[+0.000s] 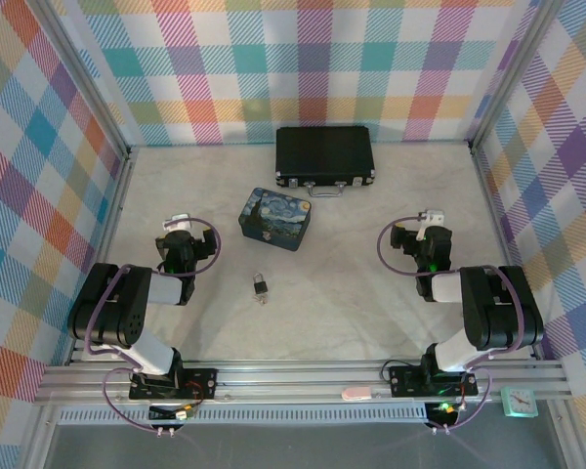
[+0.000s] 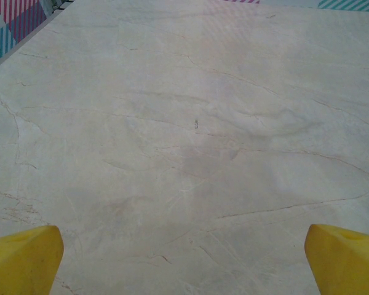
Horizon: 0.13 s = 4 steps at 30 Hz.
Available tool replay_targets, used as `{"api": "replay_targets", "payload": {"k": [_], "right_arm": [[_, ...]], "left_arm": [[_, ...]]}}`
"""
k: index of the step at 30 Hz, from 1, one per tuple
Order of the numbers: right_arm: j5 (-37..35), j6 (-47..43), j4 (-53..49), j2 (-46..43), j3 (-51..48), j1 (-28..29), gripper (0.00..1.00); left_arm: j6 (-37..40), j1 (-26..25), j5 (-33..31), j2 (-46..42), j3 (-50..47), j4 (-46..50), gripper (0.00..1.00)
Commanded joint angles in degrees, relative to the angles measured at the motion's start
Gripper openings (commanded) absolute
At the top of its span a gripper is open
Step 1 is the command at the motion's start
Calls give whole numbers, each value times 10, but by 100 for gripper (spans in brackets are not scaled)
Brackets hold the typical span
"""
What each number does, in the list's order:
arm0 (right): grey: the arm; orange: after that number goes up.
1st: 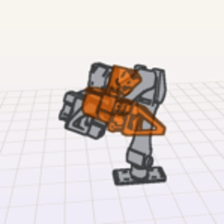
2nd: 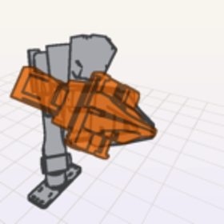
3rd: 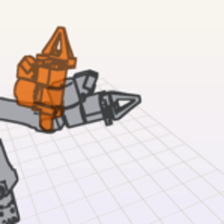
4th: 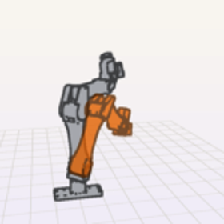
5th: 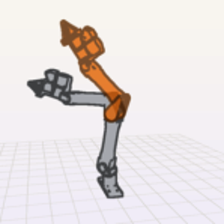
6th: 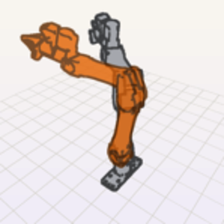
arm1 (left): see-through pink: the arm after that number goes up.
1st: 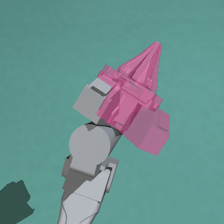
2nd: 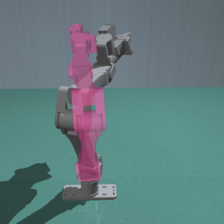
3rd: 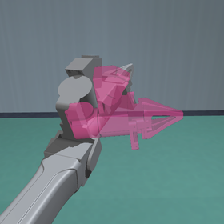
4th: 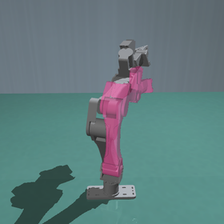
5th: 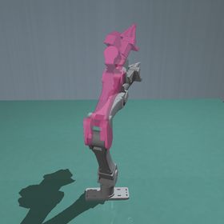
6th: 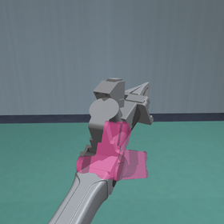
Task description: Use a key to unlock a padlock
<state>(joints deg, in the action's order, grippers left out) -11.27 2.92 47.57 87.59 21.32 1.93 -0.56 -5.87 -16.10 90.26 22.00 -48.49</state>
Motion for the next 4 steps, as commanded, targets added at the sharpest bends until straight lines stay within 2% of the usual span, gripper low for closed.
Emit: {"api": "replay_targets", "payload": {"k": [1,4], "right_arm": [[3,2,15,2,13,4,99],[4,1,19,1,10,3,99]], "left_arm": [[6,-2,-8,1,7,-23,100],[4,-1,-7,1,7,-23,100]]}}
